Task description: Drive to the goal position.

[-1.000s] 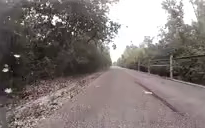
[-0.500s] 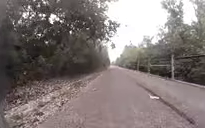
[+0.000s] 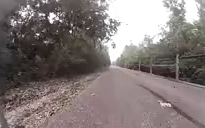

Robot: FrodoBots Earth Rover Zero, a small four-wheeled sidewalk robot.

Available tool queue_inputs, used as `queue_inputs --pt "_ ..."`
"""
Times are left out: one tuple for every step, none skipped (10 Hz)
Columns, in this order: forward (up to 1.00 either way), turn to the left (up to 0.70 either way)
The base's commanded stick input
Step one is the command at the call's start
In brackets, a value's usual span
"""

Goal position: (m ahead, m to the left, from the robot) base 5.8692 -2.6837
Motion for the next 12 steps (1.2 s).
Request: queue_inputs --pt "0.70 0.00" --pt "0.70 0.00" --pt "0.70 0.00" --pt "0.70 0.00" --pt "0.70 0.00" --pt "0.70 0.00" --pt "0.70 0.00" --pt "0.70 0.00" --pt "0.70 0.00" --pt "0.70 0.00" --pt "0.70 0.00" --pt "0.70 0.00"
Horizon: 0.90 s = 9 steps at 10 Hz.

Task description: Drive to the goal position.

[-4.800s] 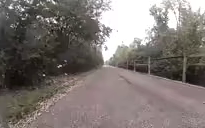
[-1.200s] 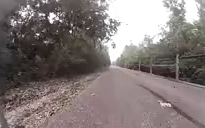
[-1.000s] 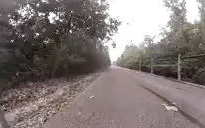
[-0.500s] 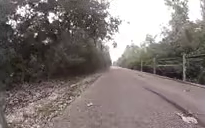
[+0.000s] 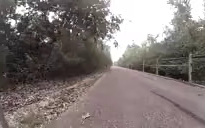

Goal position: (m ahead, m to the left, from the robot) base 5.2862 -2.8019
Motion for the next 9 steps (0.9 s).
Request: queue_inputs --pt "0.70 0.00" --pt "0.70 0.00" --pt "0.70 0.00" --pt "0.70 0.00" --pt "0.70 0.00" --pt "0.70 0.00" --pt "0.70 0.00" --pt "0.70 -0.15" --pt "0.70 -0.07"
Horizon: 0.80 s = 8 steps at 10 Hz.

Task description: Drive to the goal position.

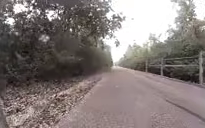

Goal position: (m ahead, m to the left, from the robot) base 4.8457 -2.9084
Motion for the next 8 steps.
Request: queue_inputs --pt "0.70 0.00" --pt "0.70 0.00" --pt "0.70 0.00" --pt "0.70 0.00" --pt "0.70 0.00" --pt "0.70 0.00" --pt "0.70 0.00" --pt "0.70 0.00"
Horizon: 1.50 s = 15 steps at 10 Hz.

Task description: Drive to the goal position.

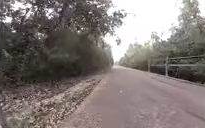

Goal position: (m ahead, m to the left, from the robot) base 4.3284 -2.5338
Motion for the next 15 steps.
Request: queue_inputs --pt "0.70 0.00" --pt "0.70 0.00" --pt "0.70 0.00" --pt "0.70 0.00" --pt "0.70 0.00" --pt "0.70 0.00" --pt "0.70 -0.24" --pt "0.70 -0.34" --pt "0.70 -0.34" --pt "0.70 -0.34" --pt "0.70 -0.30" --pt "0.70 -0.23" --pt "0.70 0.00" --pt "0.70 0.00" --pt "0.70 0.00"
